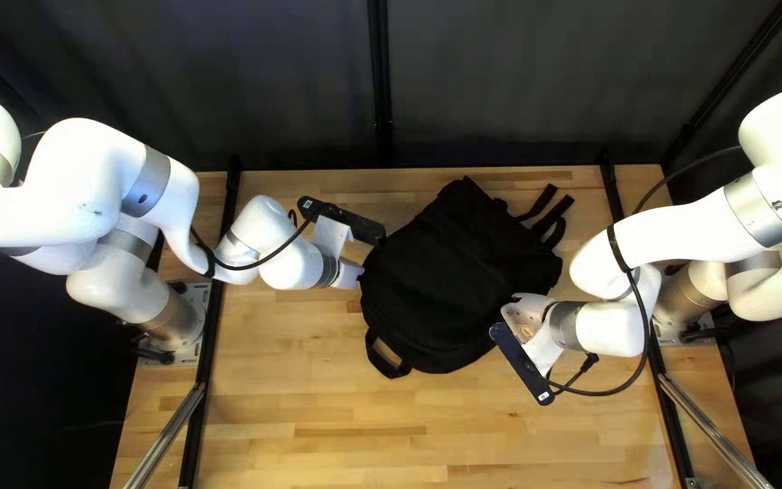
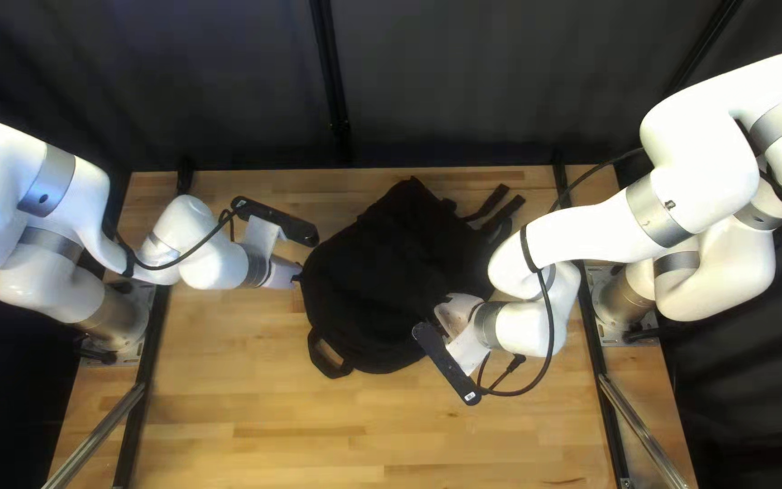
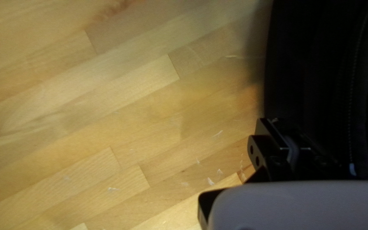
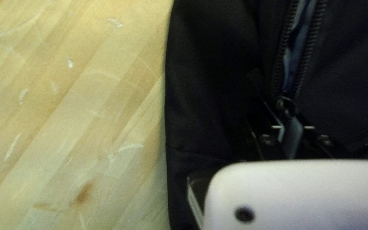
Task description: Remove a lunch box from a kids backpack
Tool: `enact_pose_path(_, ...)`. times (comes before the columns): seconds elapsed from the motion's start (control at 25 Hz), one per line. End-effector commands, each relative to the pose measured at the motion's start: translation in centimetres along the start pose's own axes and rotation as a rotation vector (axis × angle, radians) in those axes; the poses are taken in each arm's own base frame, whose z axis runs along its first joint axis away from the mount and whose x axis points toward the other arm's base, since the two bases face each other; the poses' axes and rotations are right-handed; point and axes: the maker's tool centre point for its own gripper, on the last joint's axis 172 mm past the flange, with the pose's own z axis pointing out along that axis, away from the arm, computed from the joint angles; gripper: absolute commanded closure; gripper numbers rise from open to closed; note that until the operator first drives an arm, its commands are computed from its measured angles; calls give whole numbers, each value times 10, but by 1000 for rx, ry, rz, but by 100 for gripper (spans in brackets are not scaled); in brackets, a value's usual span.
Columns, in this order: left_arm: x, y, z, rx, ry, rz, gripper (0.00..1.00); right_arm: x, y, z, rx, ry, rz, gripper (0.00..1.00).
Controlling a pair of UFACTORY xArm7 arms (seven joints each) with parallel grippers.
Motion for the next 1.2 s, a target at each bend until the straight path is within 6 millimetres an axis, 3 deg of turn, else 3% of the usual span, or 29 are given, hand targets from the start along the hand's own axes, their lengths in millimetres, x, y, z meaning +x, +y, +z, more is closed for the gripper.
enact_pose_path(0.04,6,-2,1,2,1,3,100,0,0,-1,5,0,-3,100)
enact_pose_path(1.2,56,-4,17,14,-3,37,100,0,1,6,28,10,-27,100)
